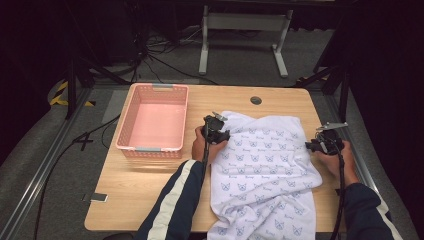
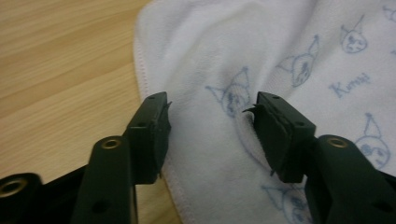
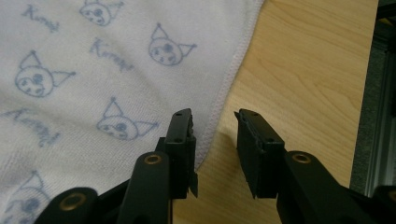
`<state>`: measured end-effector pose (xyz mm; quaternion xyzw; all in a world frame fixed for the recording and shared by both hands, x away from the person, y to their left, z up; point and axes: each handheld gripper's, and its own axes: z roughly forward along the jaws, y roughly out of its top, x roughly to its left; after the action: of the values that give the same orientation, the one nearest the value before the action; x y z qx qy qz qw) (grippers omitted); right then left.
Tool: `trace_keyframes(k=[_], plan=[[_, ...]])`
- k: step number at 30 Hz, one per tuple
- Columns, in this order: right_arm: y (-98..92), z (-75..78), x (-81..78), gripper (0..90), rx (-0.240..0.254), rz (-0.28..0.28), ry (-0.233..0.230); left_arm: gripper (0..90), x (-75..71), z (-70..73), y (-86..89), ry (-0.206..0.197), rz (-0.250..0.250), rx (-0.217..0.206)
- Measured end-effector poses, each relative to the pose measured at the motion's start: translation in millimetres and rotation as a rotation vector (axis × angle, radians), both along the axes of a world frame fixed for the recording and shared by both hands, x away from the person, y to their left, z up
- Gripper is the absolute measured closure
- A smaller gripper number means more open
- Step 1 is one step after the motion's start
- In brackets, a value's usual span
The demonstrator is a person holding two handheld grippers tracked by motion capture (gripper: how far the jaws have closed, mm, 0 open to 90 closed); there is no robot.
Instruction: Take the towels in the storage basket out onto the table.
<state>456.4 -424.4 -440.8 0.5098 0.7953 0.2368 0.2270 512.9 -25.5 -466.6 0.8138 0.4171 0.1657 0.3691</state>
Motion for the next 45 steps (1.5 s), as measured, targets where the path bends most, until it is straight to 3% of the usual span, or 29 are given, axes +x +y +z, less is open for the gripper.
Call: trace_keyframes(k=[2, 3, 5, 8, 10, 11, 12, 16, 18, 20, 22, 24, 28, 30, 32, 33, 37, 39, 41, 43, 44, 45], plan=[[-3.4, 1.0, -1.3, 64.9, 0.007, -0.004, 0.016, 44.5, -0.6, 5.0, 3.7, -0.031, 0.004, -0.012], [-4.6, 1.4, -0.7, 64.4, 0.006, 0.004, 0.02, 44.5, 2.0, 6.3, 5.9, -0.049, 0.009, -0.038], [-4.6, 2.2, 1.2, 62.6, -0.012, 0.002, 0.02, 44.3, 7.7, 9.1, 7.1, -0.049, 0.028, -0.016], [1.1, 2.8, 4.9, 61.3, -0.057, 0.017, -0.043, 45.5, 19.9, 8.3, 4.3, -0.053, 0.047, 0.01], [3.3, 5.9, 9.5, 60.5, -0.015, 0.019, -0.075, 45.7, 26.9, 7.1, 1.7, -0.051, 0.037, 0.018], [6.3, 9.9, 14.4, 59.7, -0.002, 0.007, -0.126, 45.8, 30.6, 5.4, -0.6, -0.061, 0.045, 0.027], [7.4, 10.9, 17.7, 57.9, 0.007, 0.014, -0.146, 45.7, 38.5, 2.4, -3.6, -0.038, 0.066, 0.041], [11.1, 7.8, 27.3, 54.7, 0.044, 0.024, -0.187, 45.4, 45.8, -0.5, -8.2, -0.041, 0.072, 0.049], [13.1, 0.6, 31.5, 54.2, 0.079, 0.043, -0.166, 46.3, 46.2, 0.7, -10.1, -0.028, 0.09, 0.055], [15.3, -6.5, 34.1, 52.8, 0.04, 0.033, -0.128, 52.1, 45.2, 2.6, -8.6, -0.047, 0.135, 0.108], [13.3, -8.3, 33.1, 51.7, 0.026, 0.023, -0.107, 54.6, 44.3, 2.2, -0.8, -0.04, 0.201, 0.101], [8.9, -7.7, 31.4, 50.9, 0.033, -0.012, -0.096, 58.1, 42.2, 0.0, 8.7, -0.028, 0.257, 0.059], [5.4, -6.5, 29.1, 47.1, 0.014, -0.043, -0.089, 58.2, 38.9, -0.7, 9.4, -0.038, 0.27, 0.06], [7.3, -6.6, 28.8, 47.4, 0.01, -0.047, -0.09, 52.4, 38.1, 0.3, 9.2, -0.029, 0.266, 0.06], [9.0, -5.4, 28.0, 46.4, 0.001, -0.04, -0.094, 43.4, 35.9, 1.0, 8.9, -0.024, 0.213, 0.036], [9.3, -4.7, 26.9, 46.4, 0.005, -0.032, -0.098, 42.6, 31.7, 2.7, 6.7, -0.037, 0.189, 0.054], [14.4, 3.9, 16.4, 47.4, 0.053, 0.024, -0.129, 39.7, 14.7, 10.7, -1.4, -0.056, 0.066, 0.015], [17.9, 8.2, 8.2, 47.6, 0.056, 0.073, -0.125, 39.3, -2.5, 17.9, -7.7, -0.067, -0.022, 0.042], [23.0, 12.6, -4.8, 48.5, 0.067, 0.133, -0.102, 39.3, -23.4, 23.6, -11.7, -0.078, -0.127, 0.038], [27.3, 17.7, -21.2, 49.8, 0.052, 0.208, -0.091, 39.2, -42.6, 26.1, -13.9, -0.079, -0.196, 0.048], [27.3, 17.7, -21.2, 49.8, 0.052, 0.208, -0.091, 39.1, -42.6, 26.1, -13.9, -0.079, -0.196, 0.048], [28.1, 19.3, -26.9, 49.9, 0.056, 0.231, -0.082, 39.1, -61.9, 27.8, -13.6, -0.075, -0.284, 0.069]])
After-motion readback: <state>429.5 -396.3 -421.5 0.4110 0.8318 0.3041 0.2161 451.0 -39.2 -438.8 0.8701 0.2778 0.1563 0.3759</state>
